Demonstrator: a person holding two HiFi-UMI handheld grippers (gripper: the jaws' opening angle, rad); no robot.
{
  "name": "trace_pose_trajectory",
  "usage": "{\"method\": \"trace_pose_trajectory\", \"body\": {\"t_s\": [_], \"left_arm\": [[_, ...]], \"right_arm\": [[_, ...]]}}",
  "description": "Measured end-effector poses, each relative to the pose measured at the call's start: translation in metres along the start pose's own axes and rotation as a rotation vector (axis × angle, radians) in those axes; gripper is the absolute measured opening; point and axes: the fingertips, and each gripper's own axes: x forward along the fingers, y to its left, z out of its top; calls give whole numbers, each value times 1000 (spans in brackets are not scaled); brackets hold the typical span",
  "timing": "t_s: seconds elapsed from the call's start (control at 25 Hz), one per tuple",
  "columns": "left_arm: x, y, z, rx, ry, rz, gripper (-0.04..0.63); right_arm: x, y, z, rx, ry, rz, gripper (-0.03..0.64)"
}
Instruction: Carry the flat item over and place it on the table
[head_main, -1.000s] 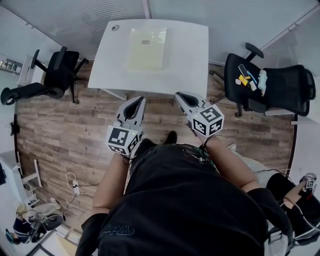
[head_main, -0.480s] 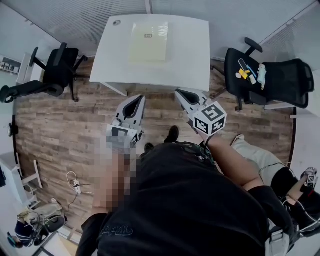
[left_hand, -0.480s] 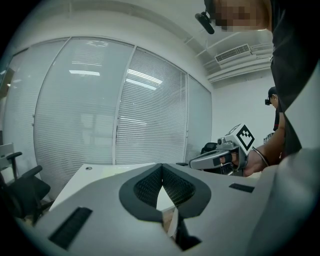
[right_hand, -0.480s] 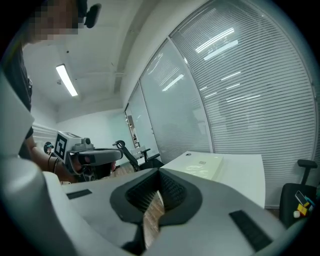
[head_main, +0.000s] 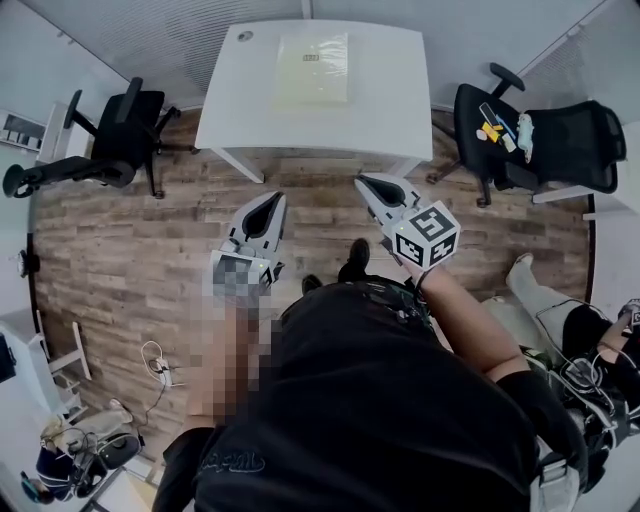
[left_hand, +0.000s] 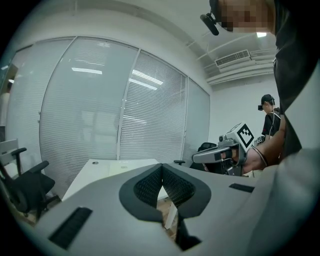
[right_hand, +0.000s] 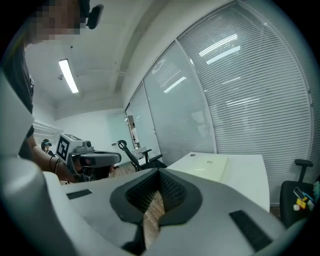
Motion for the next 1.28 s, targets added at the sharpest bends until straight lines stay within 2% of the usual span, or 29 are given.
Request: {"method": "trace_pose_trajectory", "body": {"t_s": [0.2, 0.52, 0.84, 1.28], "left_arm": [[-38, 7, 0, 21, -21, -9, 14], [-88, 11, -16, 11, -37, -30, 14], [-106, -1, -25, 17, -37, -70, 14], [-118, 5, -39, 3, -23, -62, 14]], "right_arm": [[-5, 28, 1, -12, -27, -31, 21], [-21, 70, -14, -16, -25, -85, 21], [-32, 93, -27, 11, -32, -114, 21], [-24, 106, -37, 7, -25, -110, 21]]}}
